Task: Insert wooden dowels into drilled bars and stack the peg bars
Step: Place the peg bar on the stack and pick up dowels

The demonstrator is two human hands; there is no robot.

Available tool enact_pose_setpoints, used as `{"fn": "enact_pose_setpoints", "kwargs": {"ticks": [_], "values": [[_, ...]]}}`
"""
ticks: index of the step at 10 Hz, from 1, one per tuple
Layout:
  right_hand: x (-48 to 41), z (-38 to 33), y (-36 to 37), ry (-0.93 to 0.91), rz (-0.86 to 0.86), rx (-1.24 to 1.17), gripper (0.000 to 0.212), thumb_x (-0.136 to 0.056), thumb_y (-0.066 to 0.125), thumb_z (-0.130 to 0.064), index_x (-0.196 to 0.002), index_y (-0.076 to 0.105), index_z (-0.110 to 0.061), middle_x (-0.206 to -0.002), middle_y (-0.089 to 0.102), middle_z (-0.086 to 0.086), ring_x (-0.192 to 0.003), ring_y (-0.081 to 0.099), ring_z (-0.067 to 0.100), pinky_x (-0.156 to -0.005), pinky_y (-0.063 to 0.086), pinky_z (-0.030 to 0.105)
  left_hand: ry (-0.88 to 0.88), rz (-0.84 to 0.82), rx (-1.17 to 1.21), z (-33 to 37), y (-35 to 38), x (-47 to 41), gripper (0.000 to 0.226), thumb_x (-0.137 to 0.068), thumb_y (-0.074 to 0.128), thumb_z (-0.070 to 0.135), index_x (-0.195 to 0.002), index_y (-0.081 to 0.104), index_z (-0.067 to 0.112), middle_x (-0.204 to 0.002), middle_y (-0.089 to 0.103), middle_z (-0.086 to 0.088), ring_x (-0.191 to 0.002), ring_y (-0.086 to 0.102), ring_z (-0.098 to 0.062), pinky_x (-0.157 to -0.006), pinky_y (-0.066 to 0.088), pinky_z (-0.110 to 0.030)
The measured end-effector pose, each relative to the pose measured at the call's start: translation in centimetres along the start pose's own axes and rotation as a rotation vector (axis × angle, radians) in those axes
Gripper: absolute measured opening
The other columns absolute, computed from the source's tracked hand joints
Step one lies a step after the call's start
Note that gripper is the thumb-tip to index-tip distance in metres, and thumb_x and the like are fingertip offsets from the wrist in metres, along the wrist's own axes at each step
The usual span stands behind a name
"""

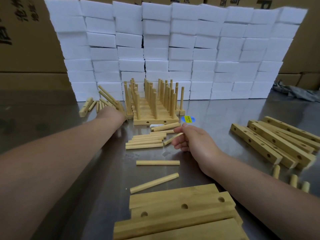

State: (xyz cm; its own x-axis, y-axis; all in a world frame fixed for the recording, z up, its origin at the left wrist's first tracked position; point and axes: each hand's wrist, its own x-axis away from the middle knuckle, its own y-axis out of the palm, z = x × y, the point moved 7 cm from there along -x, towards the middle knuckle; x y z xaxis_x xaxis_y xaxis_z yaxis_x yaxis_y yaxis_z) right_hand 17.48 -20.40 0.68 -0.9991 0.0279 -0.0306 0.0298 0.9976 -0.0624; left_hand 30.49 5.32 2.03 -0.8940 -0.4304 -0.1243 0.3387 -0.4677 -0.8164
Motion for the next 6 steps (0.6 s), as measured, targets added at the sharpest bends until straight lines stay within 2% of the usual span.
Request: {"fn": "enact_pose_setpoints", "kwargs": {"ticks": [1,2,3,4,5,6], "values": [[0.1,-0.2,0.1,-0.004,-0.004,-0.012,0.031,-0.100,0.034,-0.027,-0.089,0.060,-0.013,-0.057,0.061,-0.002,-0.058,0.053,0.013,-0.060,0.040,0.022,0.001,-0.062,0.020,0.7,0.3,1.0,0.020,-0.088,0.045,0.017,-0.072,0.050,0.006,-0.071,0.052,-0.011,-0.062,0.050,-0.024,-0.051,0.036,-0.030],[0.2,-0.3,0.1,-0.004,-0.009,-0.015,0.031,-0.100,0.034,-0.026,-0.091,0.060,-0.013,-0.059,0.061,0.000,-0.059,0.052,0.013,-0.060,0.040,0.020,0.013,-0.089,0.068,1.0,1.0,1.3,0.017,-0.089,0.047,0.015,-0.086,0.060,0.004,-0.082,0.062,-0.016,-0.073,0.059,-0.029,-0.060,0.047,-0.033],[0.2,-0.4,0.1,-0.012,-0.010,-0.004,0.031,-0.100,0.034,-0.026,-0.089,0.060,-0.014,-0.059,0.061,0.000,-0.060,0.053,0.013,-0.059,0.041,0.019,0.030,-0.092,0.045,1.2,0.9,1.8,0.019,-0.091,0.048,0.014,-0.093,0.063,0.002,-0.088,0.062,-0.016,-0.075,0.057,-0.029,-0.061,0.046,-0.034],[0.2,-0.3,0.1,-0.012,-0.011,-0.007,0.031,-0.100,0.034,-0.027,-0.088,0.060,-0.015,-0.059,0.061,-0.001,-0.059,0.053,0.013,-0.058,0.040,0.019,0.031,-0.089,-0.004,1.3,0.6,1.9,0.020,-0.090,0.047,0.009,-0.095,0.062,-0.002,-0.080,0.058,-0.015,-0.067,0.052,-0.026,-0.057,0.041,-0.033],[0.1,-0.3,0.2,-0.026,-0.008,-0.005,0.031,-0.100,0.034,-0.027,-0.086,0.059,-0.015,-0.059,0.061,0.000,-0.059,0.052,0.014,-0.058,0.040,0.019,0.072,-0.085,0.030,1.7,0.8,2.2,0.026,-0.092,0.046,0.018,-0.111,0.055,0.002,-0.095,0.061,-0.014,-0.075,0.052,-0.024,-0.064,0.042,-0.034],[0.1,-0.3,0.2,-0.032,-0.006,-0.002,0.031,-0.100,0.035,-0.026,-0.084,0.059,-0.015,-0.059,0.061,0.000,-0.059,0.052,0.014,-0.059,0.040,0.020,0.115,-0.104,-0.011,1.9,1.1,2.6,0.034,-0.094,0.044,0.028,-0.121,0.044,0.008,-0.106,0.056,-0.014,-0.088,0.051,-0.027,-0.065,0.043,-0.035]]}}
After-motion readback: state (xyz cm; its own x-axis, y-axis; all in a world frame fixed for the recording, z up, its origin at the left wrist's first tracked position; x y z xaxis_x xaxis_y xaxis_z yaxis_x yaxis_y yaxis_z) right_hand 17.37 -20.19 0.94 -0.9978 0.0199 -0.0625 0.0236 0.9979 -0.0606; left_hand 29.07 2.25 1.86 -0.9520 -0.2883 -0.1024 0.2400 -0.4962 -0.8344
